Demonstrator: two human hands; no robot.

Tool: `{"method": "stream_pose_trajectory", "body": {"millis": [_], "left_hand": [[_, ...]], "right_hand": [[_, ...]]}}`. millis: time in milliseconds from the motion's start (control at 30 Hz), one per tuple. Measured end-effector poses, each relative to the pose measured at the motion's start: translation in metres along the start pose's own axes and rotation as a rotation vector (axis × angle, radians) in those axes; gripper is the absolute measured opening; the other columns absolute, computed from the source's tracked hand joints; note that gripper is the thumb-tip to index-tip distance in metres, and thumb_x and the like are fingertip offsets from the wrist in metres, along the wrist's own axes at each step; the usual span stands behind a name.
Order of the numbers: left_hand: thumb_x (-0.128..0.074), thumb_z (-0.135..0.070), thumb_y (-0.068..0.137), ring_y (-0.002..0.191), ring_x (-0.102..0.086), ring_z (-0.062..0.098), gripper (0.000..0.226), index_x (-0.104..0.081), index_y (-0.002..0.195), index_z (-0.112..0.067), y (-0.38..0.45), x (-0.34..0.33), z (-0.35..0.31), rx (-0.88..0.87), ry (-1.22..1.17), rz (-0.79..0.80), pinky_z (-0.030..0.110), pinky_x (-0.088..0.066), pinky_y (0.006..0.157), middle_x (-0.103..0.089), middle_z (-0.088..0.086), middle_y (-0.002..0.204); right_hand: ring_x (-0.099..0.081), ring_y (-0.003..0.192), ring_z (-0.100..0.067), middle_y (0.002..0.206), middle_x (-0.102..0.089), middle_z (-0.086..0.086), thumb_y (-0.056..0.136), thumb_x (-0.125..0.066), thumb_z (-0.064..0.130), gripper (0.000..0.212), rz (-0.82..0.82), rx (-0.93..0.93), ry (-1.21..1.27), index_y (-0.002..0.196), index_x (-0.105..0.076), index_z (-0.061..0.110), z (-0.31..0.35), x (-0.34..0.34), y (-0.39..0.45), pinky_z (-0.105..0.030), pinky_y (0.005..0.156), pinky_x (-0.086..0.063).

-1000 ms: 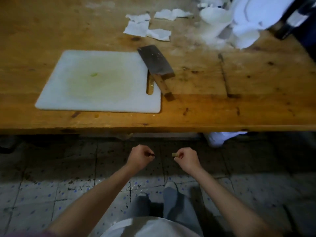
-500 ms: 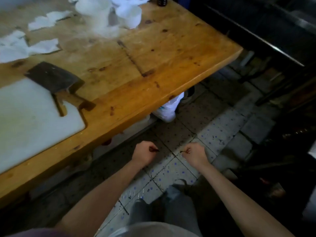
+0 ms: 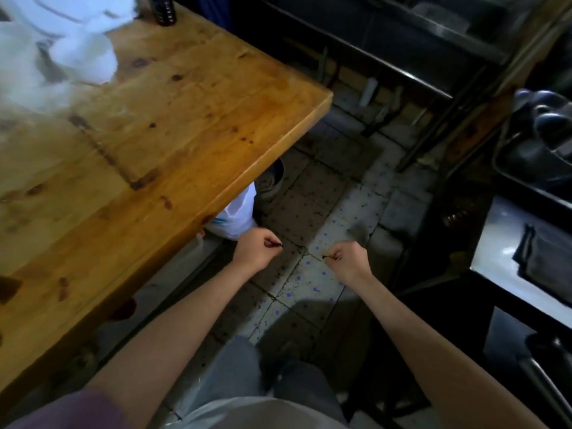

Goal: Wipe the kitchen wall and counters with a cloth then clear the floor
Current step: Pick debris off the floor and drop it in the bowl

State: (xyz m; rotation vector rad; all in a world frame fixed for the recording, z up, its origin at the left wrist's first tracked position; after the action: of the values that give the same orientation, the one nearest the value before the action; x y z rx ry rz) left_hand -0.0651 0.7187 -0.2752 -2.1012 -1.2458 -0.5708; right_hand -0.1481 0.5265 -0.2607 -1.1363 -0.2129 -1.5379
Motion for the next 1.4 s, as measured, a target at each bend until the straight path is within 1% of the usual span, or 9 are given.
{"method": "stream_pose_trajectory", "body": {"millis": [67,167,233,433,733,900,1133,1267,1400], "left_hand": [[-0.073,-0.017,0.078,0.082,-0.064,0.009,0.010,-0.074,0.088,-0.014,0.020,-0.003,-0.015,-0.022,0.029,0.008,0.020,-0.045,0.077,-0.073,0.001,0.090],[-0.073,-0.017,0.079,0.079,-0.061,0.006,0.008,-0.074,0.086,-0.014,0.055,-0.006,-0.034,-0.039,0.046,0.034,0.019,-0.044,0.075,-0.072,-0.001,0.087],[-0.073,-0.017,0.079,0.079,-0.061,0.006,0.005,-0.073,0.084,-0.016,0.078,-0.009,-0.044,-0.050,0.048,0.069,0.018,-0.044,0.075,-0.071,-0.002,0.086],[-0.074,-0.017,0.078,0.081,-0.064,0.007,0.005,-0.074,0.083,-0.017,0.150,-0.019,-0.090,-0.150,0.067,0.173,0.023,-0.051,0.079,-0.071,-0.004,0.085],[-0.074,-0.019,0.077,0.077,-0.062,0.006,0.004,-0.074,0.081,-0.020,0.242,-0.051,-0.166,-0.193,0.139,0.232,0.016,-0.044,0.071,-0.071,-0.005,0.083],[-0.073,-0.019,0.078,0.074,-0.059,0.005,0.005,-0.074,0.083,-0.018,0.289,-0.068,-0.201,-0.144,0.133,0.192,0.014,-0.039,0.064,-0.068,-0.005,0.079],[-0.075,-0.019,0.077,0.075,-0.063,0.007,0.004,-0.073,0.078,-0.023,0.355,-0.080,-0.239,-0.080,0.066,0.099,0.016,-0.044,0.068,-0.067,-0.007,0.074],[-0.075,-0.018,0.078,0.075,-0.063,0.005,0.004,-0.073,0.079,-0.021,0.390,-0.079,-0.257,-0.078,0.060,0.087,0.018,-0.048,0.071,-0.069,-0.005,0.077],[-0.075,-0.017,0.077,0.076,-0.064,0.005,0.004,-0.073,0.080,-0.019,0.436,-0.065,-0.267,-0.051,0.027,0.033,0.017,-0.048,0.073,-0.070,-0.003,0.079]], "right_hand": [[-0.064,0.075,-0.017,0.076,-0.068,-0.004,0.086,-0.065,0.012,0.016,-0.016,-0.020,0.034,0.070,-0.068,0.010,-0.006,0.010,0.015,-0.036,0.090,-0.051],[-0.065,0.078,-0.012,0.078,-0.068,-0.002,0.086,-0.066,0.011,0.012,-0.052,-0.046,0.058,0.074,-0.068,0.011,-0.014,0.028,0.039,-0.019,0.066,-0.050],[-0.064,0.070,-0.014,0.075,-0.067,-0.003,0.086,-0.066,0.012,0.012,-0.083,-0.076,0.075,0.074,-0.068,0.011,-0.018,0.040,0.054,-0.017,0.058,-0.048],[-0.056,0.076,-0.012,0.076,-0.060,0.004,0.084,-0.067,0.012,0.006,-0.189,-0.159,0.116,0.081,-0.071,0.009,-0.031,0.080,0.097,-0.022,0.066,-0.041],[-0.055,0.076,-0.014,0.078,-0.061,-0.002,0.083,-0.068,0.012,0.008,-0.303,-0.238,0.150,0.084,-0.072,0.005,-0.065,0.156,0.168,-0.021,0.066,-0.038],[-0.056,0.074,-0.016,0.076,-0.064,-0.005,0.082,-0.068,0.012,0.009,-0.279,-0.222,0.112,0.080,-0.071,0.004,-0.084,0.205,0.228,-0.021,0.064,-0.038],[-0.055,0.076,-0.011,0.076,-0.061,0.002,0.083,-0.068,0.011,0.006,-0.207,-0.133,0.087,0.084,-0.073,0.007,-0.092,0.258,0.309,-0.019,0.066,-0.038],[-0.058,0.081,-0.014,0.084,-0.065,-0.002,0.083,-0.069,0.011,0.011,-0.169,-0.100,0.074,0.092,-0.073,0.006,-0.087,0.281,0.352,-0.021,0.070,-0.042],[-0.061,0.081,-0.019,0.085,-0.069,-0.007,0.083,-0.068,0.012,0.007,-0.142,-0.057,0.033,0.086,-0.073,0.008,-0.075,0.298,0.398,-0.023,0.067,-0.042]]}}
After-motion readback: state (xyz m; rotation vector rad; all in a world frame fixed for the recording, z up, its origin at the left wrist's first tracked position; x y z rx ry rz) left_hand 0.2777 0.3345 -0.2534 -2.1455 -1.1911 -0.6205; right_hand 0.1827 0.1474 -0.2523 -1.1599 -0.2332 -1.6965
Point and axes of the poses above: each hand's wrist, its own y-axis towards the middle knuckle, its own x-axis out of the back of the hand, z = x × y, the point moved 7 cm from there along y, towards the middle knuckle
